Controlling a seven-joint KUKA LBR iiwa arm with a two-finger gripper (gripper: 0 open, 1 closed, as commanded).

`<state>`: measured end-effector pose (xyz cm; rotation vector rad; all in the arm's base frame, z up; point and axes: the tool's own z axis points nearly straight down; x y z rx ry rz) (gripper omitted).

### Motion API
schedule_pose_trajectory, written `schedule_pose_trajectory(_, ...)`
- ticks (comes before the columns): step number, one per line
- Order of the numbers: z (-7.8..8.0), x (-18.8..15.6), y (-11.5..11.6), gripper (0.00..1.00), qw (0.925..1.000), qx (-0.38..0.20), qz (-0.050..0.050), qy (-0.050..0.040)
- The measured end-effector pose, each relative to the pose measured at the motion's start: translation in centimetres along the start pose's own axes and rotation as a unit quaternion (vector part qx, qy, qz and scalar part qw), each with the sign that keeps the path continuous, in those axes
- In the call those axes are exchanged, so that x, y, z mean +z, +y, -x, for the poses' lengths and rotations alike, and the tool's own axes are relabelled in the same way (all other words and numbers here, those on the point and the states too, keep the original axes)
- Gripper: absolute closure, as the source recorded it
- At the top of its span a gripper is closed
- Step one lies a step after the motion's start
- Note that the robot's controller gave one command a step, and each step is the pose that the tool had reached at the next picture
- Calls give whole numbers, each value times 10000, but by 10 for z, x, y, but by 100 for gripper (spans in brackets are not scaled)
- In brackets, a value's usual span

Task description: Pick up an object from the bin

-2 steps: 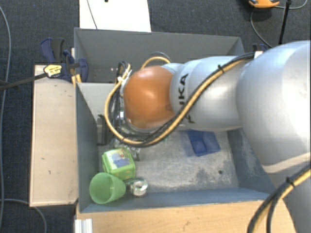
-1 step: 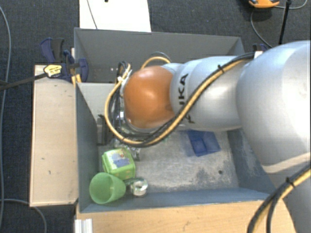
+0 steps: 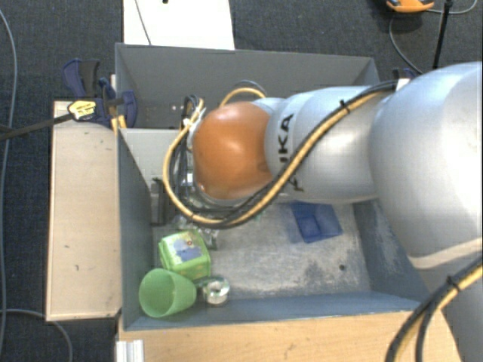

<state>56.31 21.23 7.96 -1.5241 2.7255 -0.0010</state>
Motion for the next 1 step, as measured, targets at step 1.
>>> schedule_pose_trajectory(1, -2, -17, 2, 100, 10000, 1, 23, 31)
